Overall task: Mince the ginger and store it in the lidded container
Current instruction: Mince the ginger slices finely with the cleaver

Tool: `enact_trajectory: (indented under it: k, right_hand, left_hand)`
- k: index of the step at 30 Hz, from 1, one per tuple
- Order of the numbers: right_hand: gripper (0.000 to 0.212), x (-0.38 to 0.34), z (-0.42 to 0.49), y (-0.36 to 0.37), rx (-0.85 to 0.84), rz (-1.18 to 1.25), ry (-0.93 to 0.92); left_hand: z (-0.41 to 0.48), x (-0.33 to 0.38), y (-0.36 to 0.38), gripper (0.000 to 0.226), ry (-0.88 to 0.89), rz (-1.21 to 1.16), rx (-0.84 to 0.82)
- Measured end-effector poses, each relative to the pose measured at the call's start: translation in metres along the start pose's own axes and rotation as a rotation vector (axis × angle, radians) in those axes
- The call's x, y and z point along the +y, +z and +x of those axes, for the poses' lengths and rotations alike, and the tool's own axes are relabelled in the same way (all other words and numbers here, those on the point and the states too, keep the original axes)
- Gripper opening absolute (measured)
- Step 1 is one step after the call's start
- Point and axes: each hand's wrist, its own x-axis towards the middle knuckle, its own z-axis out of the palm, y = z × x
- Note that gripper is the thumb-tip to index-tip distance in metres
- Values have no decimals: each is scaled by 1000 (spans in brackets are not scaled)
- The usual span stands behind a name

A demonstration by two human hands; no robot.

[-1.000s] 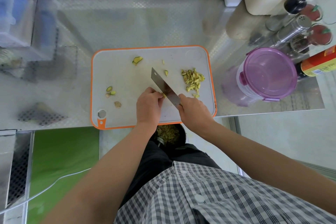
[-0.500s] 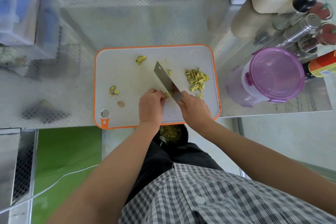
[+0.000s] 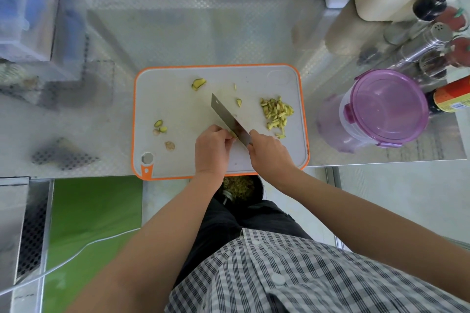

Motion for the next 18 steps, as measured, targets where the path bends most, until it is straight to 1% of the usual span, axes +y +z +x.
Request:
enact_trajectory:
  k: [3, 6, 11, 12, 15, 18]
  right_hand:
    - [9, 2, 0, 3, 30, 47, -11]
    - [8, 4, -4, 0, 80, 74, -25]
    - [7, 4, -9, -7, 31, 2, -60]
    - [6, 4, -9, -6, 23, -9, -59]
    - [11, 1, -5, -1, 8, -32, -37]
    - [13, -2, 0, 5, 9, -40, -6]
  left_hand:
    - [0, 0, -1, 5, 0, 10, 3]
    - [0, 1, -2, 2, -2, 12, 2]
    - [0, 2, -2, 5, -7, 15, 3]
    - [0, 2, -2, 5, -11, 14, 2]
    - [-1, 3, -3, 6, -2, 19, 6]
    - [0, 2, -2, 5, 4, 24, 9]
